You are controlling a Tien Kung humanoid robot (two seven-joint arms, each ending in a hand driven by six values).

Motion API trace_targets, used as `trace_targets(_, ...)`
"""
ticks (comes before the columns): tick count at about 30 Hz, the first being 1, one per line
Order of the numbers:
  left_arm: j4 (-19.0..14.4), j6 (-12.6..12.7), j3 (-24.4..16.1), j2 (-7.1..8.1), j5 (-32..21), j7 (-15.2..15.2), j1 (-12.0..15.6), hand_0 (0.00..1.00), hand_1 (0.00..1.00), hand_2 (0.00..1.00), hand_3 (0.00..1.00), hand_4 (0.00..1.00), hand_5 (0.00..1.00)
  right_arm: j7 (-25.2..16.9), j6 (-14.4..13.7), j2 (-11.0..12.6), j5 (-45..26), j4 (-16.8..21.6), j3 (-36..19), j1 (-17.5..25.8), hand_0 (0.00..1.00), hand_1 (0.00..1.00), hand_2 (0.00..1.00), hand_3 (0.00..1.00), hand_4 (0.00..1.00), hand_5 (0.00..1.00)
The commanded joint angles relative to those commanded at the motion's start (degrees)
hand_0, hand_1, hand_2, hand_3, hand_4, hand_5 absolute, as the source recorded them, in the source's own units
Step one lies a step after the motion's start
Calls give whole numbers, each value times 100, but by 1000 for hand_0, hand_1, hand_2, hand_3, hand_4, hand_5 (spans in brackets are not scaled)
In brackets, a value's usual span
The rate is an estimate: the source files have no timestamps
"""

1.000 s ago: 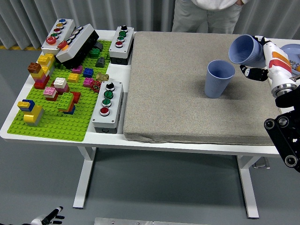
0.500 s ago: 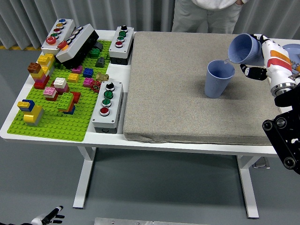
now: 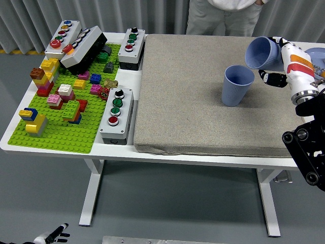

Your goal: Pick cup pour cup place

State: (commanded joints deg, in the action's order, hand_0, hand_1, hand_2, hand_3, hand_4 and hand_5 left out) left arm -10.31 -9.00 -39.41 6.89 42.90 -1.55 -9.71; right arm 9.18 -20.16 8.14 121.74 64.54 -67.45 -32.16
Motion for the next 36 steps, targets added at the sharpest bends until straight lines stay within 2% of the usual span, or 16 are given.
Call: trace_targets(36, 0, 2, 1, 9, 0, -1, 5, 860, 832, 845, 757, 633, 979, -15, -116, 219, 19, -69, 386, 26, 731, 567, 496, 571, 641, 32)
